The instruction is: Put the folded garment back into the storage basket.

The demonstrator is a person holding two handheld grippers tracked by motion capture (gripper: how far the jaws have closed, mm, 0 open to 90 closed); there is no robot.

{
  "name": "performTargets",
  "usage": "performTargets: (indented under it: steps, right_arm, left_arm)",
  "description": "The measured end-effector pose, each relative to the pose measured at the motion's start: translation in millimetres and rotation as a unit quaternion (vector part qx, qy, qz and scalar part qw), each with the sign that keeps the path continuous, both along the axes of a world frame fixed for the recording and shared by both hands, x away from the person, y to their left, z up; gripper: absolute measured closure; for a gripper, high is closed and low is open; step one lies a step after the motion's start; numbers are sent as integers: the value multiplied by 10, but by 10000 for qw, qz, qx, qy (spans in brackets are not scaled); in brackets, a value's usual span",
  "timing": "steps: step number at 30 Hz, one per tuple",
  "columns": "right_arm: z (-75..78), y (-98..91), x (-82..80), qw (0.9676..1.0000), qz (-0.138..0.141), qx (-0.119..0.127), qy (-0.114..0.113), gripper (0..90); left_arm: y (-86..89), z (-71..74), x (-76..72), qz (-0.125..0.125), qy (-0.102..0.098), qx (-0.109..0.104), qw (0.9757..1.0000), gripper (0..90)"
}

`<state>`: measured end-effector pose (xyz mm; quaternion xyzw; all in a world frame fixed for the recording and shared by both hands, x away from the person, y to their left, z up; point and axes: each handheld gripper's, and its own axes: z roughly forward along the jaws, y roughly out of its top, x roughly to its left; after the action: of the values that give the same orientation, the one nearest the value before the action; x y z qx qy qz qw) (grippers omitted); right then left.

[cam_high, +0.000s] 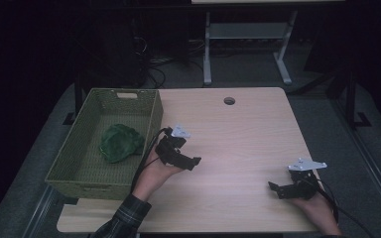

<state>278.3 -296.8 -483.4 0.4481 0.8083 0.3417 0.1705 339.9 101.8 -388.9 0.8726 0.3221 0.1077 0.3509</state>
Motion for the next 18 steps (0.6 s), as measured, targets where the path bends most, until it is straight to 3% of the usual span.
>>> performTargets:
  steps: [7, 10, 14, 18]
  right_arm:
    - [-1, -1, 1, 10000, 7, -5, -8, 25]
    - [-1, -1, 1, 10000, 7, -5, -8, 25]
    - [-1, -1, 1, 10000, 7, -8, -6, 25]
    - [-1, -1, 1, 10000, 7, -6, -7, 25]
  left_arm:
    - [-76, -319, -35, -11, -7, 49, 10000, 127]
    - [-88, -450, -44, -25, -4, 158, 9999, 127]
    - [-105, -632, -55, -34, -163, 421, 9990, 128]
    - [-99, -743, -62, -21, -134, 373, 9992, 128]
